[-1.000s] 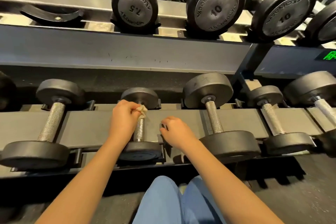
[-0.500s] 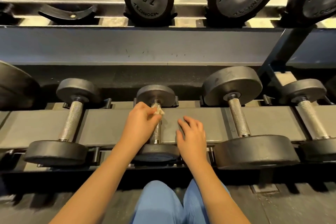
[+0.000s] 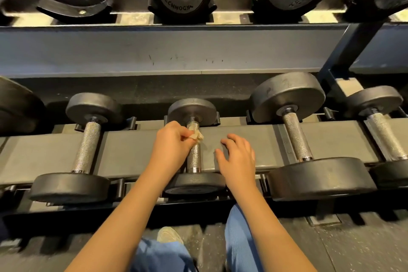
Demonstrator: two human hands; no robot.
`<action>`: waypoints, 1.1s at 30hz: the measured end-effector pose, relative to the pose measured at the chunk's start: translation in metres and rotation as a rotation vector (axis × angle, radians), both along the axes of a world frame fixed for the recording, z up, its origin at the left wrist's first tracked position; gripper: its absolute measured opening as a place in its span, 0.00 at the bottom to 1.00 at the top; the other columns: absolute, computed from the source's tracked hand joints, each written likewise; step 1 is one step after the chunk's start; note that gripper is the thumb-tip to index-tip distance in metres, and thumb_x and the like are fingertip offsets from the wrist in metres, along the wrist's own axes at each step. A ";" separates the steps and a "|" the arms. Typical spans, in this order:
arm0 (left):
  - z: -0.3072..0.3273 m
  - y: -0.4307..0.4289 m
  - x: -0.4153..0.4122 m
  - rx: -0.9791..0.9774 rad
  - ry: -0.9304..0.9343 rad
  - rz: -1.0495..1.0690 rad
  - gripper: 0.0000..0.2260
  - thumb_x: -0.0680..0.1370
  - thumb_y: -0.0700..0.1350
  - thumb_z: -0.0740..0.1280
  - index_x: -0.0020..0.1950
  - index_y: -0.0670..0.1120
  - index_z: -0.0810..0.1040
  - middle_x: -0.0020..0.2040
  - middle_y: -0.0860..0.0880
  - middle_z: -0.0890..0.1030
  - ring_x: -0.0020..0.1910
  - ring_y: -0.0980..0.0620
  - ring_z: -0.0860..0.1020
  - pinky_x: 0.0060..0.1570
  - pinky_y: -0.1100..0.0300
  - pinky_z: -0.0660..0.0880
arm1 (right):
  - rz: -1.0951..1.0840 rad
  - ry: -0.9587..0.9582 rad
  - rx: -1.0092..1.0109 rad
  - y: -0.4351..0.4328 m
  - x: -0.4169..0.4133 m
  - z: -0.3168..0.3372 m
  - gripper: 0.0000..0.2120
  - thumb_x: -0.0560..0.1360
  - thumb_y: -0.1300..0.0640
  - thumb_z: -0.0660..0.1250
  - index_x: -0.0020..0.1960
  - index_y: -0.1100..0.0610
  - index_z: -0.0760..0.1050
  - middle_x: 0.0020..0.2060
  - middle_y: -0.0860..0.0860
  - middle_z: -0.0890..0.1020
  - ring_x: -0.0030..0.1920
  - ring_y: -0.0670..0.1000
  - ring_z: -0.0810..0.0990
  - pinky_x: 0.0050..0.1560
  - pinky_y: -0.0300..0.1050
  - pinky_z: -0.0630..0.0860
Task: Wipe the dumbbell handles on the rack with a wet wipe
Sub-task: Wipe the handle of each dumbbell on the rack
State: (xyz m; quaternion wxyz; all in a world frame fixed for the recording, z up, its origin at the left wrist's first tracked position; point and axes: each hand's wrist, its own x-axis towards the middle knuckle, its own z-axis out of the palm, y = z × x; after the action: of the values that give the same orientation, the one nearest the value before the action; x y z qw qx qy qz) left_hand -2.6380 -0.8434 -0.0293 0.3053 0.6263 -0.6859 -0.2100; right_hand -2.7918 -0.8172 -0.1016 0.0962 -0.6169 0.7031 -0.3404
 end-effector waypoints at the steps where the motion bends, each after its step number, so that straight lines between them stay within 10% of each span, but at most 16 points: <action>1: 0.001 -0.001 0.001 -0.001 -0.010 -0.013 0.07 0.74 0.50 0.72 0.47 0.47 0.83 0.44 0.53 0.75 0.40 0.59 0.72 0.35 0.73 0.64 | -0.003 0.011 0.015 -0.002 0.001 0.002 0.14 0.75 0.54 0.66 0.58 0.59 0.78 0.62 0.53 0.76 0.65 0.54 0.70 0.64 0.52 0.64; 9: 0.004 -0.021 -0.007 -0.105 0.026 0.035 0.09 0.77 0.45 0.68 0.54 0.45 0.82 0.52 0.49 0.77 0.52 0.54 0.75 0.50 0.64 0.69 | 0.032 0.070 0.019 -0.001 -0.001 0.002 0.15 0.76 0.56 0.66 0.61 0.59 0.77 0.63 0.53 0.75 0.65 0.54 0.70 0.64 0.52 0.66; 18: 0.006 -0.004 0.004 -0.049 -0.042 -0.076 0.08 0.74 0.46 0.71 0.52 0.46 0.84 0.48 0.53 0.76 0.45 0.59 0.73 0.39 0.76 0.66 | 0.018 0.024 -0.028 -0.002 -0.001 -0.003 0.13 0.75 0.57 0.67 0.59 0.59 0.78 0.61 0.53 0.77 0.63 0.54 0.71 0.64 0.53 0.66; 33: 0.011 0.010 0.005 0.124 0.113 0.024 0.03 0.73 0.42 0.73 0.46 0.46 0.84 0.41 0.53 0.79 0.41 0.59 0.76 0.46 0.61 0.76 | 0.021 -0.027 -0.036 0.000 0.001 -0.005 0.14 0.75 0.59 0.68 0.59 0.61 0.78 0.61 0.55 0.77 0.64 0.55 0.71 0.65 0.54 0.67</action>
State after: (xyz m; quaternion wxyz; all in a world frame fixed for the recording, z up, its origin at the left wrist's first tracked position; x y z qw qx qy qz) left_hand -2.6329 -0.8333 -0.0185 0.3067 0.6392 -0.6457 -0.2835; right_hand -2.7912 -0.8176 -0.1064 0.0984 -0.6213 0.6888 -0.3603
